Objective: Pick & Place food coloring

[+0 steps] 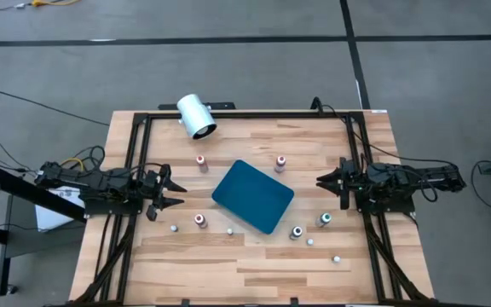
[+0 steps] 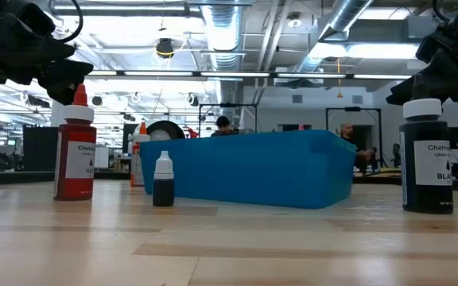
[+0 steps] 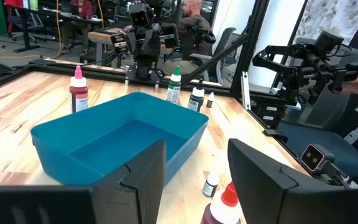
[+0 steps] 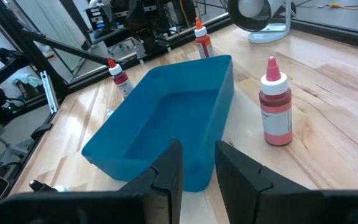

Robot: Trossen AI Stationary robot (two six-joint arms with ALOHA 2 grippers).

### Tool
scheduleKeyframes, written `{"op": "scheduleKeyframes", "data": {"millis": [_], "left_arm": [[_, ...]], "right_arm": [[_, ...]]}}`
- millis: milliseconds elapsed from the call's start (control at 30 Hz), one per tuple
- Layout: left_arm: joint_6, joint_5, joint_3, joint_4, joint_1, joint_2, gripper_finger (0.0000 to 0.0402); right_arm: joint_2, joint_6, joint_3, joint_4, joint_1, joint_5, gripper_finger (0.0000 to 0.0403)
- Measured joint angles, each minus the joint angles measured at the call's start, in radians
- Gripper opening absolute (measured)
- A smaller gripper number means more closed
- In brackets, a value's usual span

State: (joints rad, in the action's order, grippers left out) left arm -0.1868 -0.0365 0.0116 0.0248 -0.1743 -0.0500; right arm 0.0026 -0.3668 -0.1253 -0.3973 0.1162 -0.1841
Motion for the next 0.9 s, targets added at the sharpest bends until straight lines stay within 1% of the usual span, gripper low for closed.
{"op": "scheduleKeyframes", "data": {"millis": [667, 900], "left_arm": [[0.000, 0.000, 0.000, 0.000, 0.000, 0.000, 0.0165], [0.000, 0.000, 0.000, 0.000, 0.000, 0.000, 0.0165]], "right_arm": [[0.000, 0.000, 0.000, 0.005, 0.000, 0.000, 0.0084], [0.000, 0.000, 0.000, 0.121, -0.001, -0.002, 0.0084]]}}
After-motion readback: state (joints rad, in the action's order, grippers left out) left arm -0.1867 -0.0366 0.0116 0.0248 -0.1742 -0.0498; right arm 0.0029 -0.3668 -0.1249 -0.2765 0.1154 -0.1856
